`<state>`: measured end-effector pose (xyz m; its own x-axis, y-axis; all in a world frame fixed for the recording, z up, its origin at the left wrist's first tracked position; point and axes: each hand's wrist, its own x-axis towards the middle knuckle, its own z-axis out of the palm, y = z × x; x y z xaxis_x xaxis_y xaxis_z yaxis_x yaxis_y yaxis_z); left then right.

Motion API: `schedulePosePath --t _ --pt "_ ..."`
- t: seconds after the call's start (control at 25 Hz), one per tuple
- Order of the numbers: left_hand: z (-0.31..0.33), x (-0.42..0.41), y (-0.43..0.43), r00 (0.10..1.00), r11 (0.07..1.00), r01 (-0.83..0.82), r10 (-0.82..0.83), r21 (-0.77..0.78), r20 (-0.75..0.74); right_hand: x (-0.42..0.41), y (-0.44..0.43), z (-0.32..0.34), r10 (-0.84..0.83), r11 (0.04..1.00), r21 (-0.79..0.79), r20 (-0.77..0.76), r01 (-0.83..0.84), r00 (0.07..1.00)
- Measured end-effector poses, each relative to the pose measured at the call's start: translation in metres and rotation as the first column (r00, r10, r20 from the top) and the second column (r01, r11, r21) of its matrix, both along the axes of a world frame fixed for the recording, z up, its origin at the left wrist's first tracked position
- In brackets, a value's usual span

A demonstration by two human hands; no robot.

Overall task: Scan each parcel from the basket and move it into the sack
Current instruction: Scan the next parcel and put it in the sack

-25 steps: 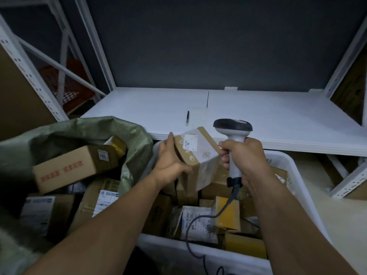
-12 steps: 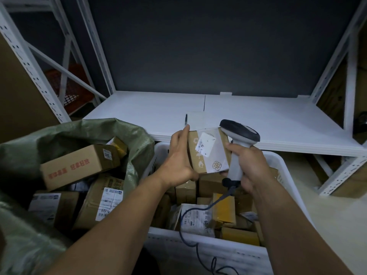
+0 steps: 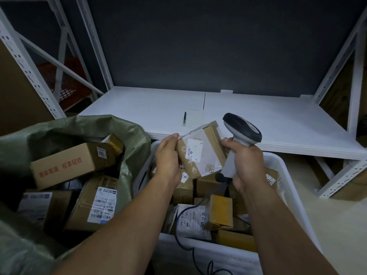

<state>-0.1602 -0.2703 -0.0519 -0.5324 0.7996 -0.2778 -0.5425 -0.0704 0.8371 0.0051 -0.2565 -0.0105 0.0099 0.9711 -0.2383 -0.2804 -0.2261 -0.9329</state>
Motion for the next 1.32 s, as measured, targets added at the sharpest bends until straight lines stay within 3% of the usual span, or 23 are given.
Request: schedulePosePath --t 0.12,0.36,0.64,0.8,0.96,1.16,1.32 --pt "-0.005 0.005 0.001 0.976 0.988 0.148 -0.141 -0.031 0.164 0.0 0.004 -0.004 -0.008 0.999 -0.033 -0.013 0.007 1.0" --pt "-0.008 0.003 -0.005 0.91 0.929 0.361 -0.334 -0.075 0.247 0.006 0.004 -0.001 -0.045 0.998 -0.041 -0.062 0.043 0.997" --pt "-0.015 -0.004 -0.007 0.923 0.898 0.381 -0.384 -0.22 0.032 0.008 0.004 0.003 -0.092 0.995 0.041 -0.029 0.093 0.995" --pt "-0.01 -0.007 -0.013 0.885 0.843 0.457 -0.464 -0.285 0.045 0.003 0.003 0.0 -0.062 0.994 0.088 0.041 0.058 0.997" --pt "-0.017 -0.009 -0.01 0.787 0.74 0.598 -0.615 -0.307 0.053 -0.004 -0.002 0.0 0.007 0.994 0.104 0.15 -0.022 0.989" --pt "-0.025 -0.012 -0.008 0.83 0.798 0.551 -0.554 -0.243 0.062 -0.009 -0.009 0.004 0.064 0.989 0.121 0.188 -0.087 0.98" --pt "-0.031 -0.018 -0.01 0.848 0.817 0.519 -0.53 -0.251 0.027 -0.009 -0.008 0.001 0.101 0.994 0.03 0.163 -0.108 0.981"
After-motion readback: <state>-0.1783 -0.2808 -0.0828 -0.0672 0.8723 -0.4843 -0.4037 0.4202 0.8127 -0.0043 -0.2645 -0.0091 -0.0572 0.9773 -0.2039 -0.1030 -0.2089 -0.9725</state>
